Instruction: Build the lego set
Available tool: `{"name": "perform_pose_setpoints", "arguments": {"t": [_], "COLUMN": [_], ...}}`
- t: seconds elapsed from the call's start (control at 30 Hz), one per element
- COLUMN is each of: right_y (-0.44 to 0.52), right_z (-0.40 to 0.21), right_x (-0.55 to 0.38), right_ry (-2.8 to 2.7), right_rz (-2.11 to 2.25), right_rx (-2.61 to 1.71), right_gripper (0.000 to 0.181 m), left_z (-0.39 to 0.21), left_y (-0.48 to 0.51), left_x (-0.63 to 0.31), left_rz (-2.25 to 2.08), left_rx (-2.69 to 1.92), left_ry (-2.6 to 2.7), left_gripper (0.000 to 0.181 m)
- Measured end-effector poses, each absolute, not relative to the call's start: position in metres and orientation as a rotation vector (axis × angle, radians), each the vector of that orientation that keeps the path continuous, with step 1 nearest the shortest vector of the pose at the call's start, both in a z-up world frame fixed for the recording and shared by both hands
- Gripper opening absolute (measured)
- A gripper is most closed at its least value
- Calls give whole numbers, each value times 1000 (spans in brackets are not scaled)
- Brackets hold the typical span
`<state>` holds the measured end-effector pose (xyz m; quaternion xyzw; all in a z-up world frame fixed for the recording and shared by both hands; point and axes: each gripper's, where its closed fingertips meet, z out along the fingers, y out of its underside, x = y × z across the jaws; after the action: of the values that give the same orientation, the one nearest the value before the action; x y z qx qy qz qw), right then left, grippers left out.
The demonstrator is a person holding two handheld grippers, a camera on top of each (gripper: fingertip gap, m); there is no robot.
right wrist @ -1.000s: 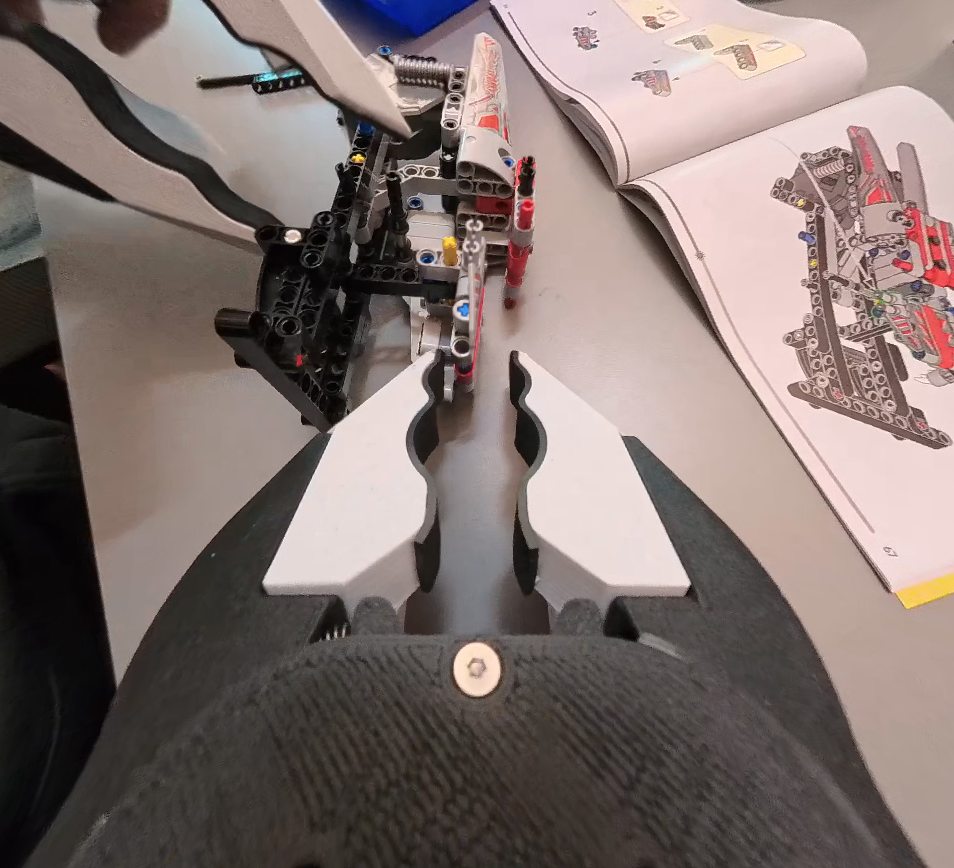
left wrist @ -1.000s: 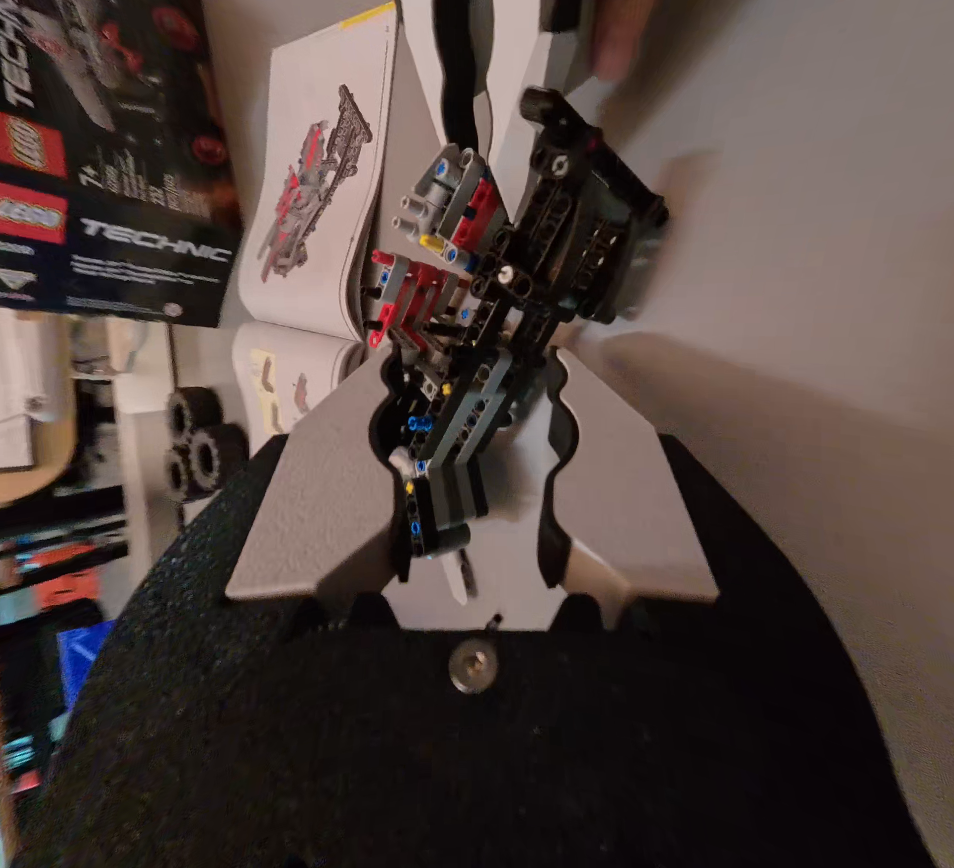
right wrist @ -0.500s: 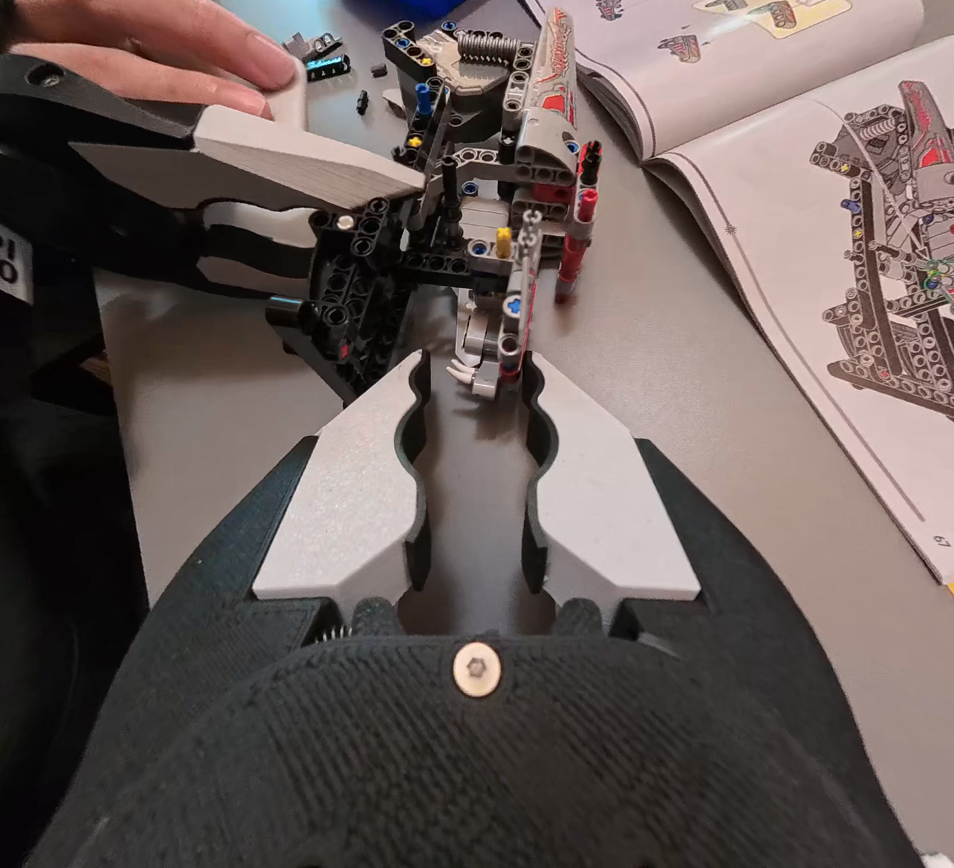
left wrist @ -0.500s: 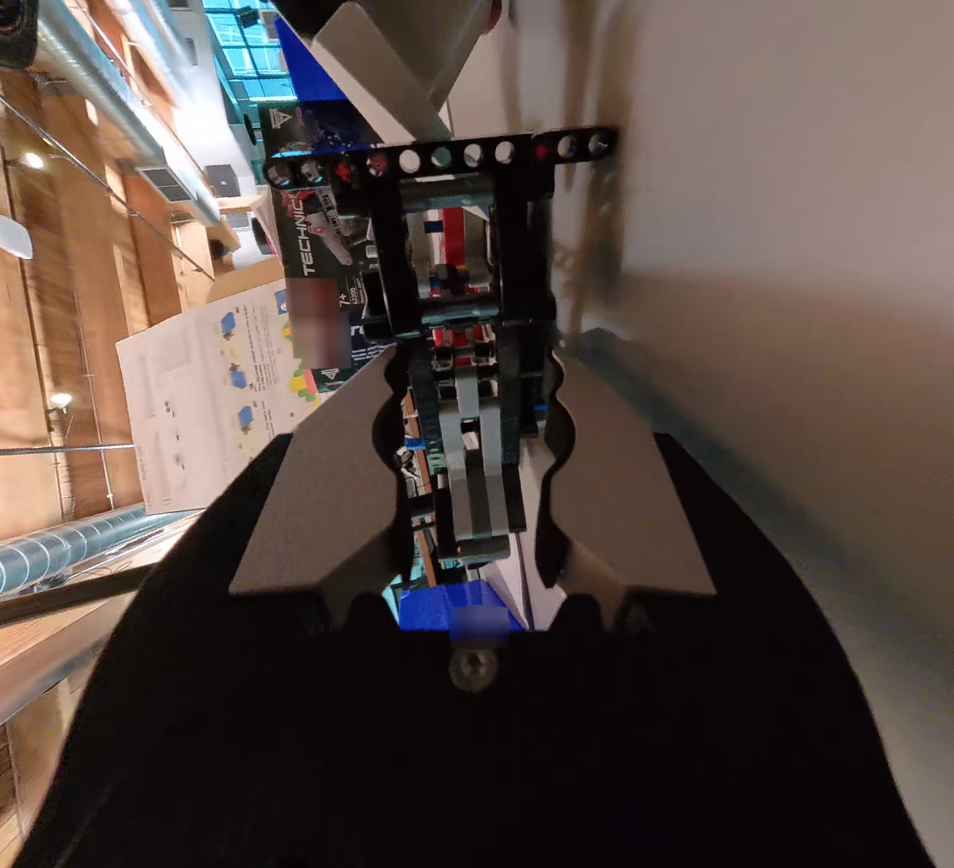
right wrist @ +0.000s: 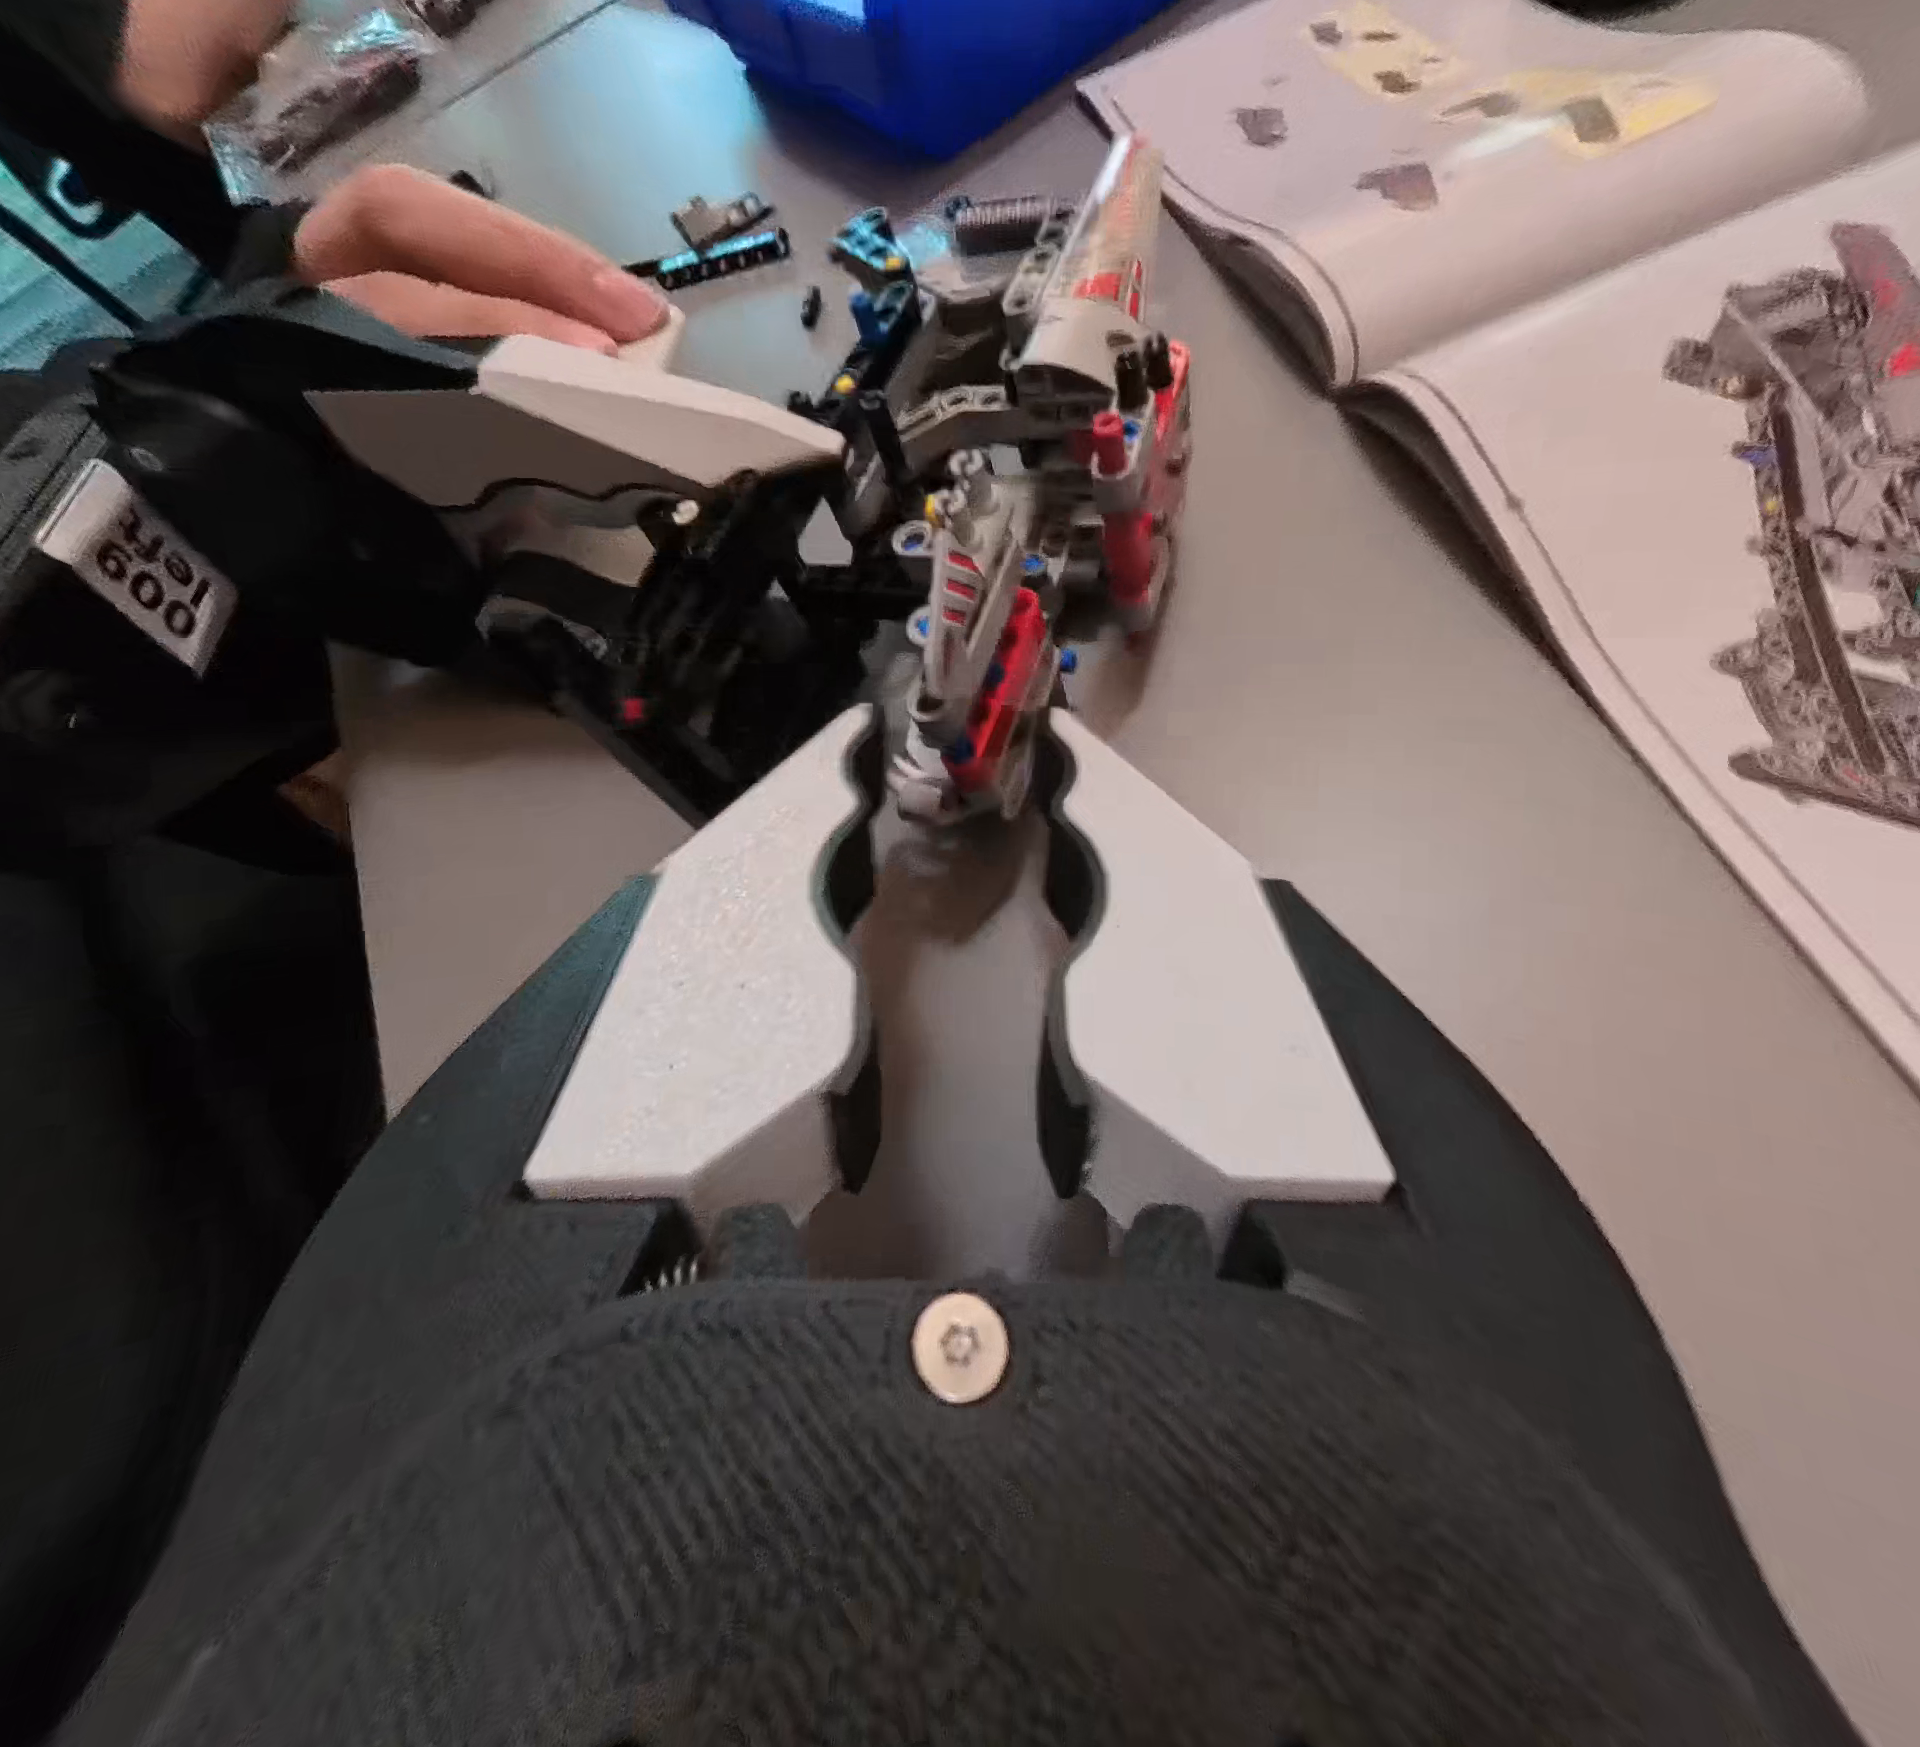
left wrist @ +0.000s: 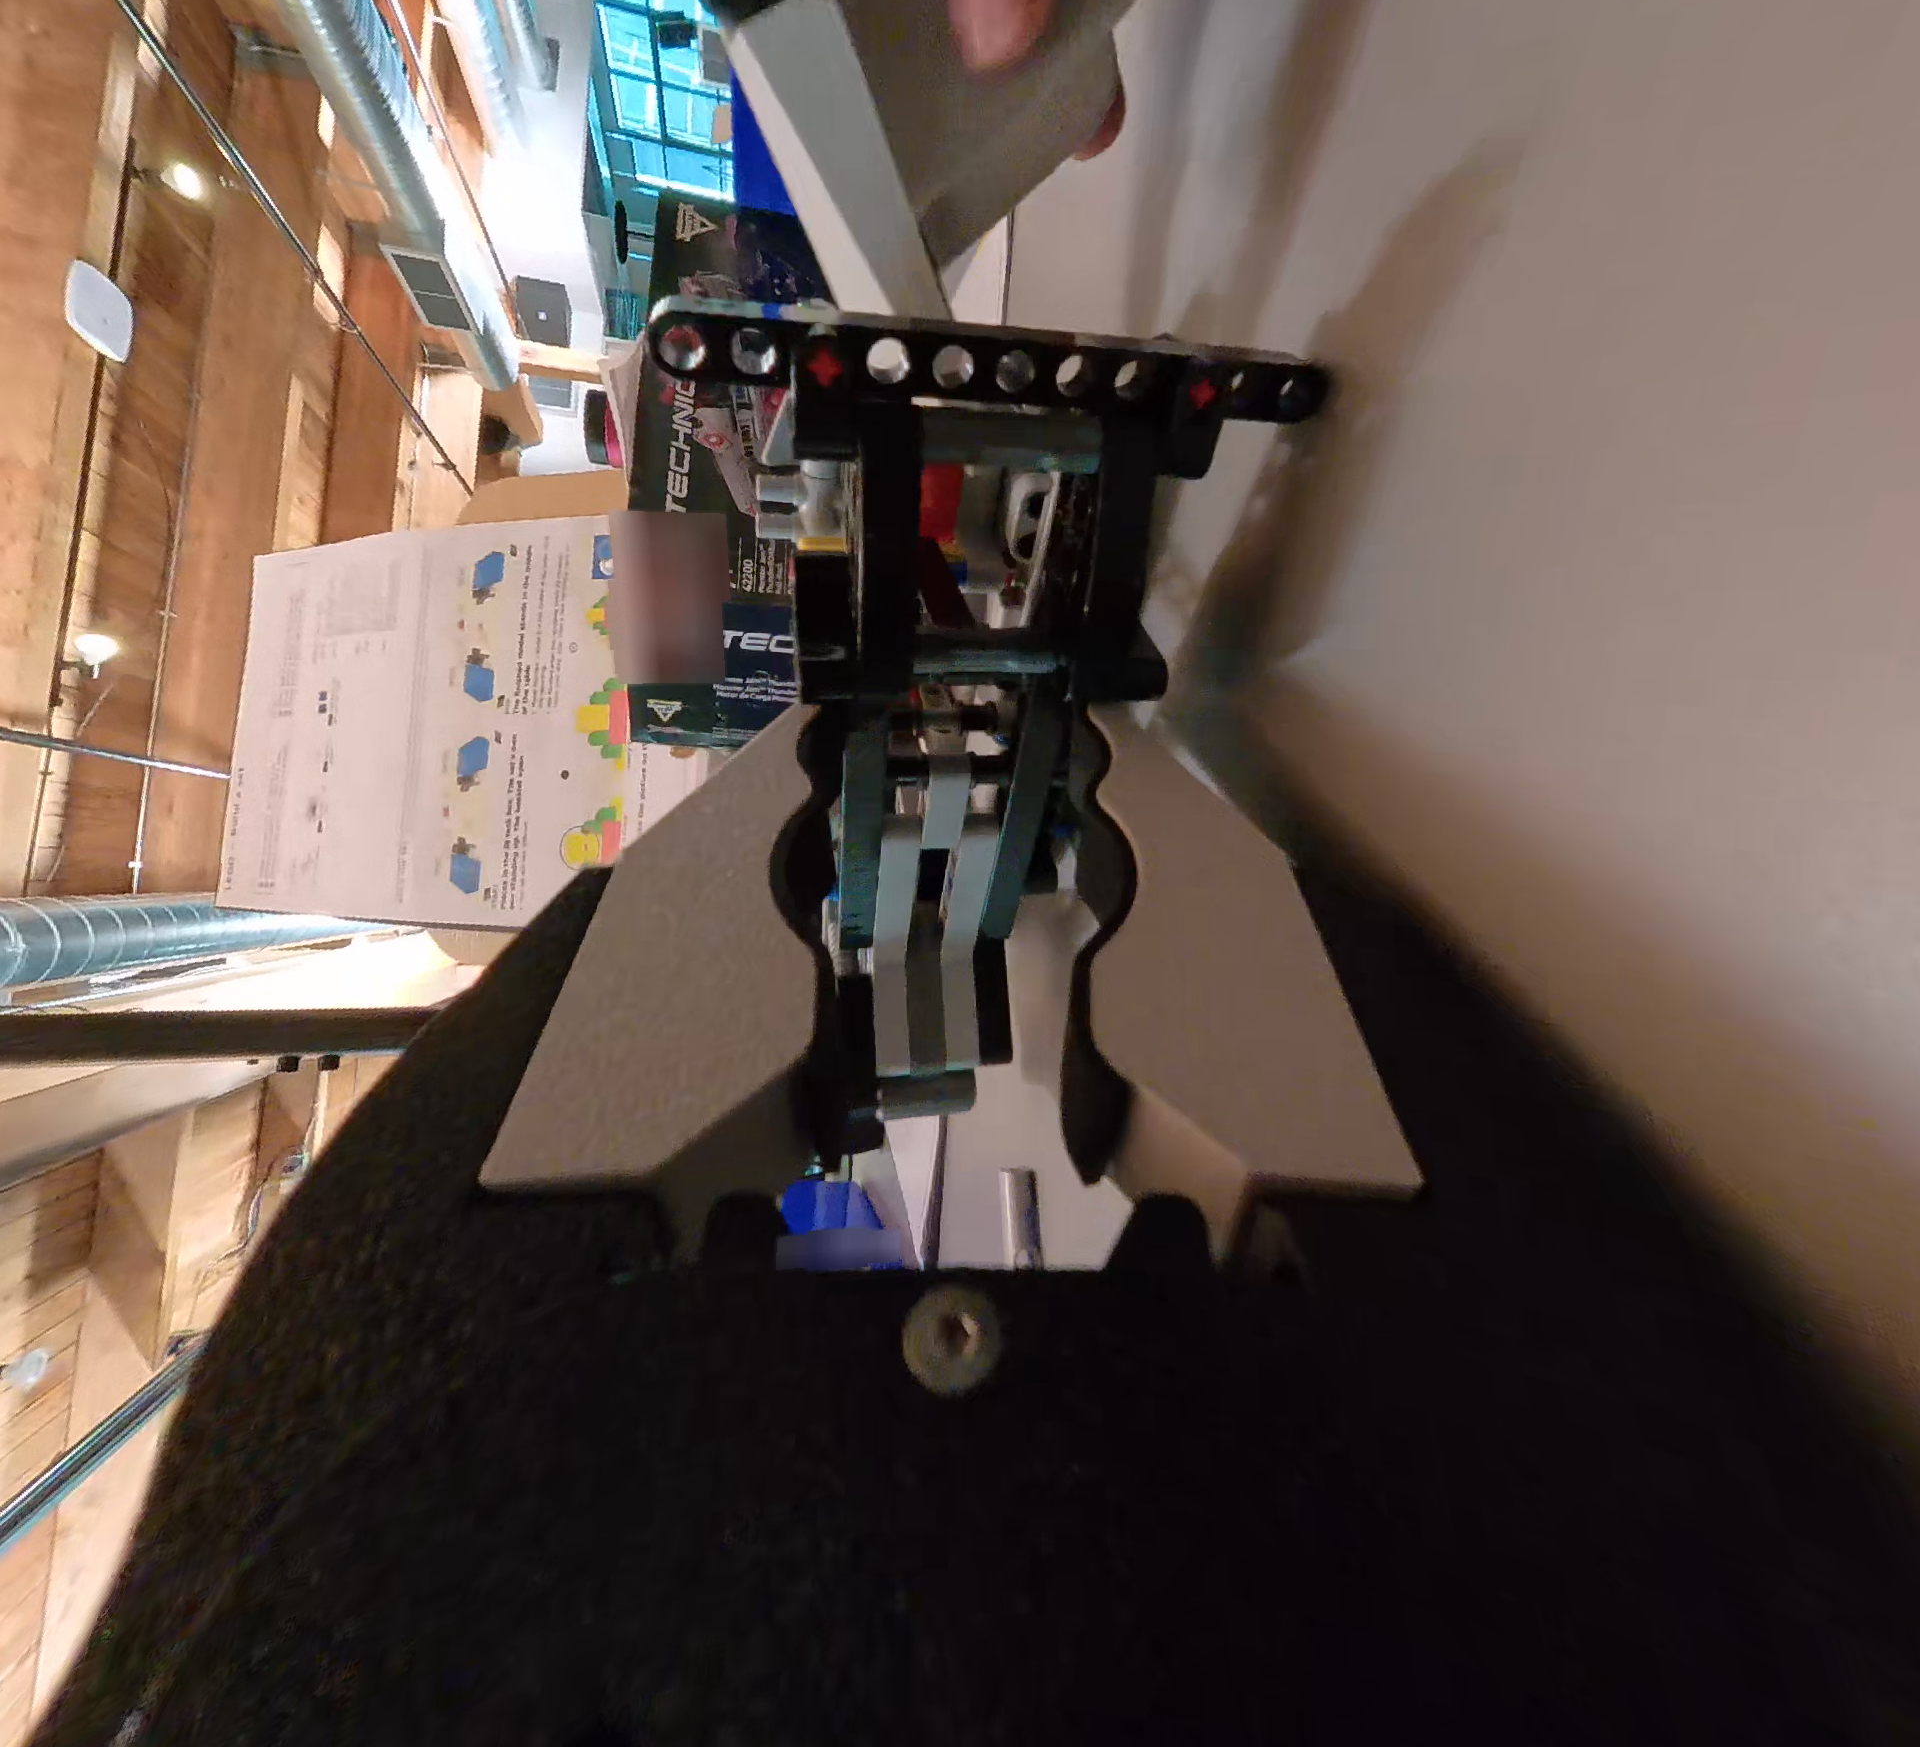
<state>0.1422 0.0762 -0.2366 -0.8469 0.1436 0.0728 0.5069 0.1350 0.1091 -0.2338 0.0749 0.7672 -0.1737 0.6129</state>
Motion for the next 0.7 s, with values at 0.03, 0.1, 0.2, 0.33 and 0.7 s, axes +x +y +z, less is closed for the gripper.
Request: {"name": "perform_pose_setpoints", "arguments": {"t": [0.03, 0.1, 0.2, 0.33, 0.7], "right_y": [79, 82, 86, 96, 115], "right_z": [-236, -235, -226, -217, -192], "right_x": [146, 147, 141, 118, 90], "right_ry": [353, 271, 119, -172, -548], "right_rz": [117, -31, -310, -702, -1212], "right_rx": [-2043, -2061, -2050, -1992, -1831], "right_gripper": [18, 15, 12, 9, 6], "left_z": [-234, -237, -240, -238, -242], "left_y": [110, 113, 121, 129, 135], "left_x": [134, 131, 121, 97, 64], "left_rz": [-398, -389, -373, -406, -574], "left_rx": [168, 160, 155, 126, -29], "left_ry": [1771, 1781, 1804, 1866, 1874], "left_gripper": [41, 46, 46, 41, 31]}}
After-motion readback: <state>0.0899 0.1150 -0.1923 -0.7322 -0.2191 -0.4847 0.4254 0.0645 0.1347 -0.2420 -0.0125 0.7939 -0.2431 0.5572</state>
